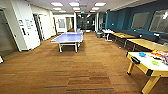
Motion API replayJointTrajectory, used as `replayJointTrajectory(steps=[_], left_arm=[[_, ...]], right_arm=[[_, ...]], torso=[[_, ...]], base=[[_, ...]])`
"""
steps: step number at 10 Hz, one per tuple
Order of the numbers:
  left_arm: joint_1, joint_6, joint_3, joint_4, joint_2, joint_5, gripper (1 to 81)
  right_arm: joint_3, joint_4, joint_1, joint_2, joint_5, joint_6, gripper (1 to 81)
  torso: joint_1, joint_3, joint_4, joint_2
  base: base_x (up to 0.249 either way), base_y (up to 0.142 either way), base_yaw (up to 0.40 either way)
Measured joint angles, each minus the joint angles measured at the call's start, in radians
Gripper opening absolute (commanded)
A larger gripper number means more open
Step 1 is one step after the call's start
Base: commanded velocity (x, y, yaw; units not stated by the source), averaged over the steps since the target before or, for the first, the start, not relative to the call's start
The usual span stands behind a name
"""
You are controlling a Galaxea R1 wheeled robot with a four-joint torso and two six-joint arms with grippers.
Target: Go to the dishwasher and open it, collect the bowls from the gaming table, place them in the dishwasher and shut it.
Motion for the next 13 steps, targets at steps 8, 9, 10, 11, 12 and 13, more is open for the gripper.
replayJointTrajectory(steps=[8, 9, 10, 11, 12, 13], left_arm=[[-0.002, 0.004, -0.001, 0.0, -0.003, -0.001, 81.1], [-0.003, 0.004, -0.002, 0.0, -0.001, -0.003, 81.1], [-0.001, 0.004, -0.001, 0.0, 0.004, -0.003, 81.1], [0.0, 0.004, -0.001, 0.0, 0.004, -0.002, 81.1], [0.001, 0.004, -0.001, 0.0, 0.003, 0.0, 81.1], [0.0, 0.004, -0.001, 0.0, 0.003, -0.001, 81.1]], right_arm=[[-0.002, 0.0, 0.002, 0.0, 0.002, 0.0, 81.1], [-0.002, 0.0, -0.002, -0.001, 0.0, 0.0, 81.1], [-0.003, 0.0, -0.003, -0.005, 0.0, 0.0, 81.1], [-0.003, 0.0, -0.003, -0.007, 0.0, 0.0, 81.1], [-0.003, 0.0, -0.002, -0.006, 0.001, 0.0, 81.1], [-0.003, 0.0, -0.003, -0.006, 0.001, 0.0, 81.1]], torso=[[0.0, 0.0, 0.0, 0.0], [0.0, 0.0, 0.0, 0.0], [0.0, 0.0, 0.0, 0.0], [0.0, 0.0, 0.0, 0.0], [0.0, 0.0, 0.0, 0.0], [0.0, 0.0, 0.0, 0.0]], base=[[0.0, 0.0, -0.392], [0.0, 0.0, -0.4], [0.0, 0.0, -0.4], [0.0, 0.0, -0.4], [0.0, 0.0, -0.4], [0.0, 0.0, -0.4]])
